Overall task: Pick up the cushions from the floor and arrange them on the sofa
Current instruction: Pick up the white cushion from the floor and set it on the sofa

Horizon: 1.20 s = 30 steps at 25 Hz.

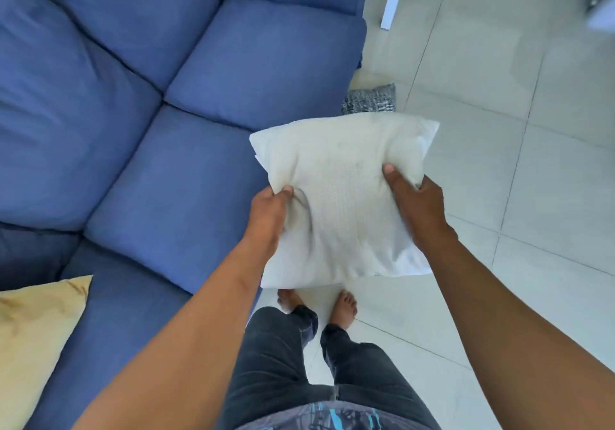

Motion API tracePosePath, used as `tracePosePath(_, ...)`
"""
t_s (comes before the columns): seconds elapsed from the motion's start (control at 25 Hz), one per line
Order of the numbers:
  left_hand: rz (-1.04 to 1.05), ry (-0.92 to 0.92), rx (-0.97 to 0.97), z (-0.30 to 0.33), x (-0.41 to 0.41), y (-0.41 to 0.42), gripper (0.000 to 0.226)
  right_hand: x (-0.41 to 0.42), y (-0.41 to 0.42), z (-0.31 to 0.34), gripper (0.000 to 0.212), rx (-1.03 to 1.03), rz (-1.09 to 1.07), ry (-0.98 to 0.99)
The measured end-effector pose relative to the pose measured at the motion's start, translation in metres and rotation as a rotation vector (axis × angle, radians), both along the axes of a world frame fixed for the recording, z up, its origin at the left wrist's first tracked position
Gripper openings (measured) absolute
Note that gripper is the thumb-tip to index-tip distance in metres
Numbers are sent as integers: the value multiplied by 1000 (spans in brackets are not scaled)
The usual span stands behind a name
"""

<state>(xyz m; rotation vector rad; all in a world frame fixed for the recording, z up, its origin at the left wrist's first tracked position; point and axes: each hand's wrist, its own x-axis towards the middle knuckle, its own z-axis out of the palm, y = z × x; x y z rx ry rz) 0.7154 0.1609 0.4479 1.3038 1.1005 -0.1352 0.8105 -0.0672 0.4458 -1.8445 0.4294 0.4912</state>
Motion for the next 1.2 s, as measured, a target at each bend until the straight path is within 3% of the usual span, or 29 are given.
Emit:
tracePosePath(0.12,54,-75,15,15,-8,24,18,6,33,13,69,4,69,-28)
tracePosePath(0.68,409,-106,51,31,-51,220,22,43,276,38,24,21,433,-99)
tracePosePath(0.88,587,-103,38,37,-78,258,17,41,339,40,26,50,573,-67)
tracePosePath(1.08,752,-70,4,37,-95,277,31,48,393,40,41,68,762,-38)
tracePosePath(1.2,852,-84,-22,40,-96,282,28,59,421,36,39,94,872,-3)
